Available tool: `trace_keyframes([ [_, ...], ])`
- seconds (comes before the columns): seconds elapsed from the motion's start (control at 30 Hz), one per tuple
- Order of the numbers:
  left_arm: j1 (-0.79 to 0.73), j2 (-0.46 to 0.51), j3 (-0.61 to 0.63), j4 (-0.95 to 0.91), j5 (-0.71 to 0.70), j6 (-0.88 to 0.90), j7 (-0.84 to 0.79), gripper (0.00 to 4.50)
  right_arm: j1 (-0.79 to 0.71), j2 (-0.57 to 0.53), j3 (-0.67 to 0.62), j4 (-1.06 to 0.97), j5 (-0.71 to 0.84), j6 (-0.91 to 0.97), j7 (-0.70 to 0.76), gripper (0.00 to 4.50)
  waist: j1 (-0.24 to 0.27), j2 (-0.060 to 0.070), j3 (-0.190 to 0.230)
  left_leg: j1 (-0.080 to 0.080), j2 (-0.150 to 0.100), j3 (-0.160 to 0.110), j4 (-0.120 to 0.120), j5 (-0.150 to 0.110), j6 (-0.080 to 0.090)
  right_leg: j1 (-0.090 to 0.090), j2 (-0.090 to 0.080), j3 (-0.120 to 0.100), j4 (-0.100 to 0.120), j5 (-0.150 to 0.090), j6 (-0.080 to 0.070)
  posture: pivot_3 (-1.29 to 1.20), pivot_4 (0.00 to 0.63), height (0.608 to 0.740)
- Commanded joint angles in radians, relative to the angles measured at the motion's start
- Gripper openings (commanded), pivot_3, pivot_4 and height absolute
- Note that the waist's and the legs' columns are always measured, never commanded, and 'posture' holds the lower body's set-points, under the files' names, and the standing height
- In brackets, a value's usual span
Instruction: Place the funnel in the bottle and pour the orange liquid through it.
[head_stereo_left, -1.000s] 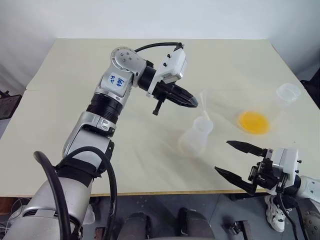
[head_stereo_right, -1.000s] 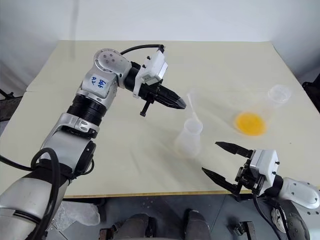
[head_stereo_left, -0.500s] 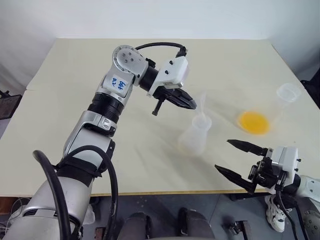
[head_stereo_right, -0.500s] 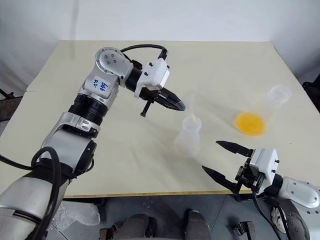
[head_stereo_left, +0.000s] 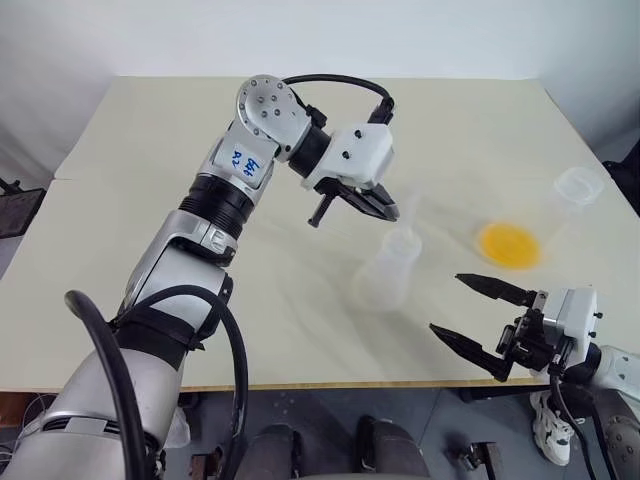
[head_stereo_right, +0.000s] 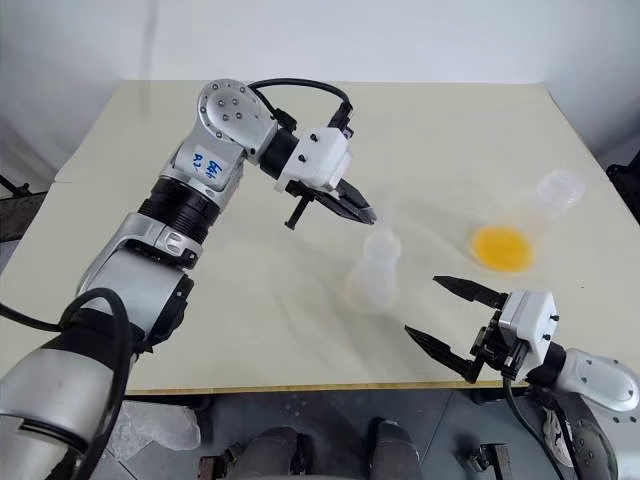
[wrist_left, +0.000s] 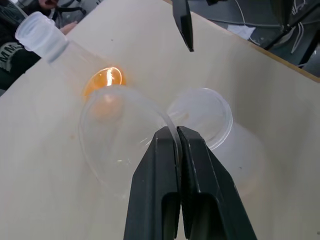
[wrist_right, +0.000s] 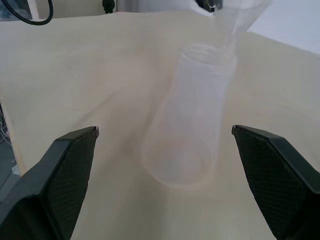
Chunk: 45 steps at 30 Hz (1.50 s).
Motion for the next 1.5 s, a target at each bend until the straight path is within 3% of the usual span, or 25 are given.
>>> trace_keyframes([
  [0.03,-0.018,0.027,-0.031,-0.058,-0.035,-0.014,-0.112,0.03,-0.007,-0.005,-0.005,-0.001,0.004,-0.001,-0.008,4.5,0.0,0.0,0.0,0.0,0.0,0.0,0.0,0.0,0.0,0.0,0.0,0.0,0.0,0.0,0.0,0.0,0.15,0.74],
  [0.2,-0.011,0.031,-0.034,-0.072,-0.041,-0.014,-0.112,0.03,-0.018,-0.005,-0.002,0.009,0.001,-0.001,-0.013,4.5,0.004,0.0,0.0,0.0,0.0,0.0,0.001,0.0,0.0,0.0,0.0,0.0,0.0,0.0,0.0,0.0,0.15,0.74],
  [0.3,-0.015,0.033,-0.033,-0.072,-0.041,-0.017,-0.112,0.63,-0.023,-0.006,-0.003,0.016,-0.002,-0.002,-0.013,4.5,0.008,0.0,0.0,-0.001,0.0,0.0,0.002,0.0,0.0,0.0,0.0,0.0,0.0,0.0,0.0,0.0,0.15,0.74],
  [0.73,0.013,0.056,-0.039,-0.205,-0.13,0.09,-0.112,4.42,-0.036,-0.03,-0.022,0.04,0.003,0.0,0.0,4.5,0.016,0.0,0.0,-0.005,0.001,-0.002,0.009,-0.001,0.001,0.0,0.0,-0.001,0.001,0.0,0.0,0.0,0.15,0.74],
  [1.33,0.07,0.035,-0.027,-0.279,-0.129,0.137,-0.105,4.47,-0.009,-0.027,-0.032,0.028,-0.002,-0.009,-0.008,4.5,0.017,0.0,0.0,-0.01,0.0,-0.002,0.013,-0.001,0.001,-0.002,0.0,-0.002,0.001,0.0,0.0,0.0,0.15,0.74],
  [1.5,0.024,0.007,0.021,-0.225,-0.135,0.145,-0.06,4.47,-0.008,-0.025,-0.037,0.024,-0.004,-0.014,-0.017,4.5,0.018,0.0,0.0,-0.012,0.0,-0.002,0.014,-0.001,0.001,-0.002,0.0,-0.003,0.0,0.0,0.0,0.0,0.15,0.74],
])
